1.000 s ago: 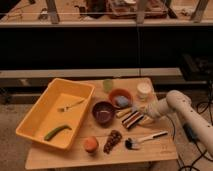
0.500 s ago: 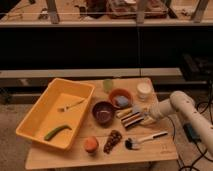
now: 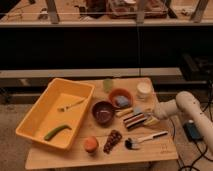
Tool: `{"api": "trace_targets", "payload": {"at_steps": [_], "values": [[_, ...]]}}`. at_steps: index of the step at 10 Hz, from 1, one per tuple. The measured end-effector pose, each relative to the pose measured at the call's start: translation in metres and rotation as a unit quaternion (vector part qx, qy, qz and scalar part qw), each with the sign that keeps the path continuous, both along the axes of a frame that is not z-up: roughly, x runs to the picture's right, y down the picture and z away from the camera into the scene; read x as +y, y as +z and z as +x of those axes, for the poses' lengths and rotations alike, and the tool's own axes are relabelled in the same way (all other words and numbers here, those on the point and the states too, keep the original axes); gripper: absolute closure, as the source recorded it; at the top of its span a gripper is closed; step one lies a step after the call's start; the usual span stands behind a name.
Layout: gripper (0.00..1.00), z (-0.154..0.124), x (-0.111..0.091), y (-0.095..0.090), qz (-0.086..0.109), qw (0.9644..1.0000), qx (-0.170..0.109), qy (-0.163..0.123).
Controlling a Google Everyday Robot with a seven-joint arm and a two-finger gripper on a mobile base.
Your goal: Place eraser in paper cup
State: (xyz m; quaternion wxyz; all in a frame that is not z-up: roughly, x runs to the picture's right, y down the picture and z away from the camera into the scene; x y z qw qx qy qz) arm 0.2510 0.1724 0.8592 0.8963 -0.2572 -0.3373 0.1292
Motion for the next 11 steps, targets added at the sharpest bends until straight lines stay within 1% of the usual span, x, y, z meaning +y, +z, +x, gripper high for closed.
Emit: {"api": "trace_targets", "payload": {"at_steps": [2, 4, 5, 6, 7, 8, 9, 11], "values": [[0.93, 0.001, -0.001, -0.008, 0.000, 0.9997, -0.025, 0.007], [0.93, -0.005, -0.003, -0.015, -0.002, 0.9985, -0.054, 0.010], [0.93, -0.010, -0.003, -0.017, -0.004, 0.9981, -0.061, 0.002], [0.92, -0.016, -0.002, -0.019, -0.007, 0.9981, -0.059, -0.017], [0.88, -0.023, 0.003, -0.019, -0.012, 0.9979, -0.044, -0.046], [0.77, -0.032, 0.006, -0.017, -0.014, 0.9965, -0.024, -0.079], [0.67, -0.035, 0.010, -0.016, -0.016, 0.9954, -0.016, -0.093], [0.47, -0.036, 0.013, -0.017, -0.013, 0.9941, 0.000, -0.108]]}}
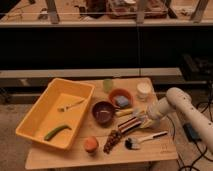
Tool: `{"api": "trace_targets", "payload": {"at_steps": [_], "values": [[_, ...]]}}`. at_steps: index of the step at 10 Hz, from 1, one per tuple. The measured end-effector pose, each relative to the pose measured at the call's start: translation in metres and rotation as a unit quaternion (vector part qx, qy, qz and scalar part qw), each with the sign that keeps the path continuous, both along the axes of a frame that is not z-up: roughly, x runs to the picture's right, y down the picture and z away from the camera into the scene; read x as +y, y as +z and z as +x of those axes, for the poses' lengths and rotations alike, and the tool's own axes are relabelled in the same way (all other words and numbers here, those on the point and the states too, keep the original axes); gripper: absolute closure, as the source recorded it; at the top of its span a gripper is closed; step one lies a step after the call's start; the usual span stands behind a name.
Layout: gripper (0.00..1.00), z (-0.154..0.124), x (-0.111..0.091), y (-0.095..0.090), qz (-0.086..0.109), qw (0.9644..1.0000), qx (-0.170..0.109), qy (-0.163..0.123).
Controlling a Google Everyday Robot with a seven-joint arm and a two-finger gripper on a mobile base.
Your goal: Place eraser in paper cup
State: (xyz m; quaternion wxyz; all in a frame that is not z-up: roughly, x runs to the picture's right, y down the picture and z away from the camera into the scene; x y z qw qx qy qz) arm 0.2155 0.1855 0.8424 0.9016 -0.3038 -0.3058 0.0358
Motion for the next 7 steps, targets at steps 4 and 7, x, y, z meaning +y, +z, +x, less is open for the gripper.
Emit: {"api": "trace_targets", "payload": {"at_steps": [4, 7], "values": [[0.20, 0.008, 0.003, 0.000, 0.005, 0.9998, 0.020, 0.004], [0.20, 0.013, 0.001, -0.002, 0.005, 0.9993, 0.022, 0.029]]}}
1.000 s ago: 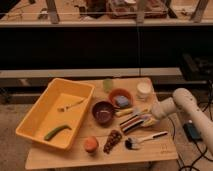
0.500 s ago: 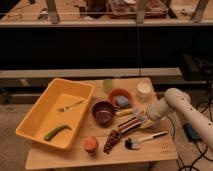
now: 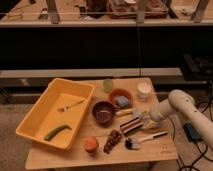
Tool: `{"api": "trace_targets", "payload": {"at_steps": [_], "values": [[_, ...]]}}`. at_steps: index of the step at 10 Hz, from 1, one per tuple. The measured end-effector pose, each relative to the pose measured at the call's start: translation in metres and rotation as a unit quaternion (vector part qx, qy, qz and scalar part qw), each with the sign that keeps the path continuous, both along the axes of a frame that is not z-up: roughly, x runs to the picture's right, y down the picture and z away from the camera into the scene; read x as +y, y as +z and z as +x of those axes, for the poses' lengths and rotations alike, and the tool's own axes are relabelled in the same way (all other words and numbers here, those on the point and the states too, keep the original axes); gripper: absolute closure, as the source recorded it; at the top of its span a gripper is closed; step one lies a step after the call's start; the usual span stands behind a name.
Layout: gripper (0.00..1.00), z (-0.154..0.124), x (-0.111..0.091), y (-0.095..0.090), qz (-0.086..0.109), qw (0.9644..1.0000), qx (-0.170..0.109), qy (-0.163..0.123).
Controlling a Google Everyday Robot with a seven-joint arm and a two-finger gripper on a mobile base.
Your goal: Place eraser in paper cup
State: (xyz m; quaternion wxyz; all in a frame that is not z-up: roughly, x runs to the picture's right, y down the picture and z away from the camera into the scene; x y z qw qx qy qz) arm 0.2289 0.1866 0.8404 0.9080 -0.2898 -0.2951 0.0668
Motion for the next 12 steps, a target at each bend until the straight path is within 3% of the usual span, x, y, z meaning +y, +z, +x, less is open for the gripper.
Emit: {"api": "trace_targets", "payload": {"at_steps": [2, 7, 12], "values": [[0.20, 0.004, -0.001, -0.001, -0.001, 0.9999, 0.003, 0.014], [0.20, 0.004, 0.002, -0.001, -0.028, 0.9989, 0.006, 0.037], [0.20, -0.012, 0.005, 0.000, -0.024, 0.9985, -0.013, 0.047]]}}
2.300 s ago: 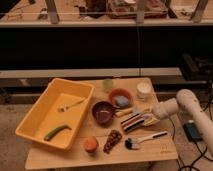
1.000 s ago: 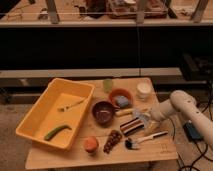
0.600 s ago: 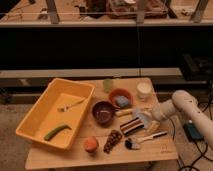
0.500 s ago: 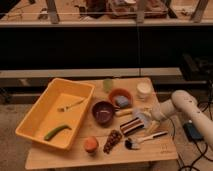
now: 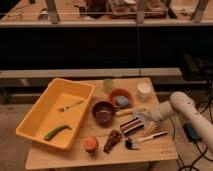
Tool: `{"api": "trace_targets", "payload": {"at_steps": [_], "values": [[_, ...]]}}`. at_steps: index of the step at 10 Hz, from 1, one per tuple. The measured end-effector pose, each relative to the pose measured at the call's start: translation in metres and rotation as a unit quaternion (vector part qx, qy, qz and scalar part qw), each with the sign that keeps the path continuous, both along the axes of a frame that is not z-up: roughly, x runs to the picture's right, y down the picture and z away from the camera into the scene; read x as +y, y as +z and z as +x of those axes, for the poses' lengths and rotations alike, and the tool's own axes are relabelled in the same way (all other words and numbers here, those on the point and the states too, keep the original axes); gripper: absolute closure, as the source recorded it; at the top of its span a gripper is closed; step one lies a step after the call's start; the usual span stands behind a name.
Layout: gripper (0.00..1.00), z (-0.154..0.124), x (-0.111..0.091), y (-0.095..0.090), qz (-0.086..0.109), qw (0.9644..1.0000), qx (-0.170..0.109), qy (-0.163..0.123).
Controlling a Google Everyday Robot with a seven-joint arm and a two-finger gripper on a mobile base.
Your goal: Place eraser in paper cup
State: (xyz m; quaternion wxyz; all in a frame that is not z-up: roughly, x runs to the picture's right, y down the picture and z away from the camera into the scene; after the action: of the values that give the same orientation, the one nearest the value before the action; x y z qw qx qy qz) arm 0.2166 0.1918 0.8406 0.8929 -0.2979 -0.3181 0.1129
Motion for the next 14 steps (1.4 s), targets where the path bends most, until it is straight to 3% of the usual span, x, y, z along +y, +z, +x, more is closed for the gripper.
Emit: {"api": "trace_targets", "payload": {"at_steps": [4, 6, 12, 14], "values": [[0.21, -0.013, 0.002, 0.002, 0.002, 0.9999, -0.013, -0.001], [0.35, -0.016, 0.003, 0.003, 0.002, 0.9999, -0.016, -0.001], [0.96, -0.018, 0.006, 0.004, -0.015, 0.9993, -0.034, 0.007], [1.00, -0.012, 0.006, 0.002, -0.016, 0.9992, -0.035, 0.012]]}}
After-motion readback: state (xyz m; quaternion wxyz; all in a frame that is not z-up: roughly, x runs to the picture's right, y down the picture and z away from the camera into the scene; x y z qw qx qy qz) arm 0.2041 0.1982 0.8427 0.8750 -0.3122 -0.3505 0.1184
